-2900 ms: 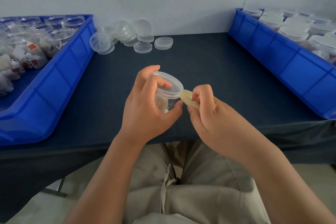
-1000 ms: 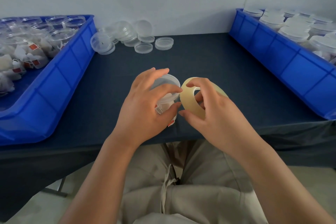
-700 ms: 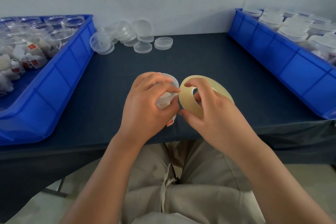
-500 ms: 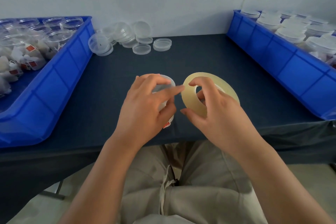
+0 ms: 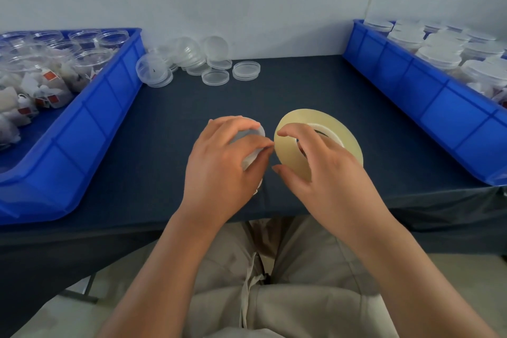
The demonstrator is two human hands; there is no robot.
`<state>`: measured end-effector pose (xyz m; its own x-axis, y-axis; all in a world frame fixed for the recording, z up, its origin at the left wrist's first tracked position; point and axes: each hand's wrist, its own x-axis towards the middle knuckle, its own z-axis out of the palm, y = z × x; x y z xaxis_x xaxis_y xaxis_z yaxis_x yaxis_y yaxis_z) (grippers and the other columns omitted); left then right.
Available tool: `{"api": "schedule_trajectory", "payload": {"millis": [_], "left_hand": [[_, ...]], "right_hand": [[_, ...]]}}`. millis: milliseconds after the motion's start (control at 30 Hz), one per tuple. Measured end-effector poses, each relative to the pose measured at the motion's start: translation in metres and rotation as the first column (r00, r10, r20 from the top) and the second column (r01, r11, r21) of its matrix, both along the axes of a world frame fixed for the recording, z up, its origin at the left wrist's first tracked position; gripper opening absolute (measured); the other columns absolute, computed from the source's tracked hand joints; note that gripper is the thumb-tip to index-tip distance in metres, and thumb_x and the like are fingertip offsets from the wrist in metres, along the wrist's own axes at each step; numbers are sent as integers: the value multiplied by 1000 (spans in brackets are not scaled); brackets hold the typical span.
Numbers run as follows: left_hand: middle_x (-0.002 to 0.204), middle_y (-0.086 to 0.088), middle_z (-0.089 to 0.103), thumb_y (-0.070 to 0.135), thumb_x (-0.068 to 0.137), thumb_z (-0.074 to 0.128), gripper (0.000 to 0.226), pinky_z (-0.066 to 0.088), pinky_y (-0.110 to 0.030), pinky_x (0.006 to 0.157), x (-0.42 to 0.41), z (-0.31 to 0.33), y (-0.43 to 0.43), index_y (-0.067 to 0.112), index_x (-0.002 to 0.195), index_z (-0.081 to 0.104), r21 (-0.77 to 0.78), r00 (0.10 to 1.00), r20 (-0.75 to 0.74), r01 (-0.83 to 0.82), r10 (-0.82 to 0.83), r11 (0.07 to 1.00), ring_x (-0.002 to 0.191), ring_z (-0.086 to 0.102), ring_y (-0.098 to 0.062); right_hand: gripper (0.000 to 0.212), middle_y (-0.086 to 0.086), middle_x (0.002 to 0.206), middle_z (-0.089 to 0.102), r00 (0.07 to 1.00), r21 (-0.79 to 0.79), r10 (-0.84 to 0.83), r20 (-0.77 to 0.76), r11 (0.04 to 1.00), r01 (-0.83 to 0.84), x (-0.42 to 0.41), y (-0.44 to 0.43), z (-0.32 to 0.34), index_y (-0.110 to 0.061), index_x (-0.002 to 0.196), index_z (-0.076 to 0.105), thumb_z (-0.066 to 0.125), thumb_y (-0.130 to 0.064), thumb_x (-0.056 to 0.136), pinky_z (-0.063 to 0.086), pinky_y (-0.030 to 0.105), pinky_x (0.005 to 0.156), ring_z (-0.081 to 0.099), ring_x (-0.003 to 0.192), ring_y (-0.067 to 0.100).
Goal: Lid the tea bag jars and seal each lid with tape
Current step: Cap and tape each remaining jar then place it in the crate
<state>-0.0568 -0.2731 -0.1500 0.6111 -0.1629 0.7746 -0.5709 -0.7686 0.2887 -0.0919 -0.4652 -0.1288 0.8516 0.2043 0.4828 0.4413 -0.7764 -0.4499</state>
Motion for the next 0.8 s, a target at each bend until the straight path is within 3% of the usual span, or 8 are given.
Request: {"api": "schedule_trajectory", "payload": {"millis": [133, 333, 400, 467, 533, 667, 800], "left_hand": [[118, 2, 72, 27, 96, 72, 14, 46, -25, 100, -4, 5, 2, 19, 98, 83, -2, 999, -34, 23, -23, 1000, 115, 64, -22], [124, 6, 70, 29, 92, 74, 12, 43, -21, 99, 0, 8, 10, 22, 99, 81, -8, 992, -87, 94, -94, 996, 117, 62, -19], [135, 10, 66, 33, 93, 78, 28, 43, -21, 104, 1, 6, 18, 28, 120, 76, -25, 985, -115, 127, -129, 992, 125, 59, -13], [146, 18, 57, 36, 89, 85, 64, 41, -17, 109, 2, 4, 24, 32, 146, 57, -105, 966, -202, 142, -161, 984, 135, 54, -8], [155, 16, 47, 39, 81, 92, 76, 37, -16, 113, 5, 3, 30, 29, 146, 53, -194, 941, -278, 143, -195, 971, 145, 46, -10], [163, 13, 36, 48, 80, 87, 42, 30, -4, 109, 10, 2, 36, 43, 119, 72, -239, 888, -372, 191, -272, 952, 150, 35, -3], [161, 13, 41, 48, 81, 87, 41, 34, -3, 105, 10, 1, 34, 43, 119, 74, -229, 897, -352, 195, -268, 954, 148, 40, -2]], "right_hand": [[37, 1, 111, 66, 1000, -36, -5, -30, 999, 4, 5, -3, 0, -36, 142, 53, 62, -33, 106, 56, 38, 76, 62, 95, 18], [19, 0, 103, 60, 994, -24, 0, -109, 1000, -3, 12, -7, -6, -28, 120, 68, 51, -29, 112, 55, 44, 78, 57, 92, 18], [20, -3, 101, 60, 993, -9, 15, -114, 1000, -16, 12, -7, -3, -29, 115, 68, 49, -33, 110, 53, 36, 78, 57, 91, 14], [24, -5, 101, 60, 989, -7, 28, -143, 1000, -30, 12, -8, 1, -34, 113, 65, 43, -42, 108, 49, 27, 77, 57, 90, 12], [24, -9, 101, 59, 980, -21, 52, -191, 998, -57, 12, -8, 4, -38, 109, 62, 41, -48, 107, 45, 21, 74, 57, 90, 9], [25, -11, 99, 57, 968, -15, 86, -234, 996, -92, 8, -6, 7, -38, 107, 63, 40, -50, 106, 46, 22, 74, 56, 89, 7], [30, -6, 101, 58, 969, -24, 84, -231, 995, -92, 8, -2, 7, -35, 111, 66, 40, -48, 106, 49, 30, 78, 56, 90, 11]]}}
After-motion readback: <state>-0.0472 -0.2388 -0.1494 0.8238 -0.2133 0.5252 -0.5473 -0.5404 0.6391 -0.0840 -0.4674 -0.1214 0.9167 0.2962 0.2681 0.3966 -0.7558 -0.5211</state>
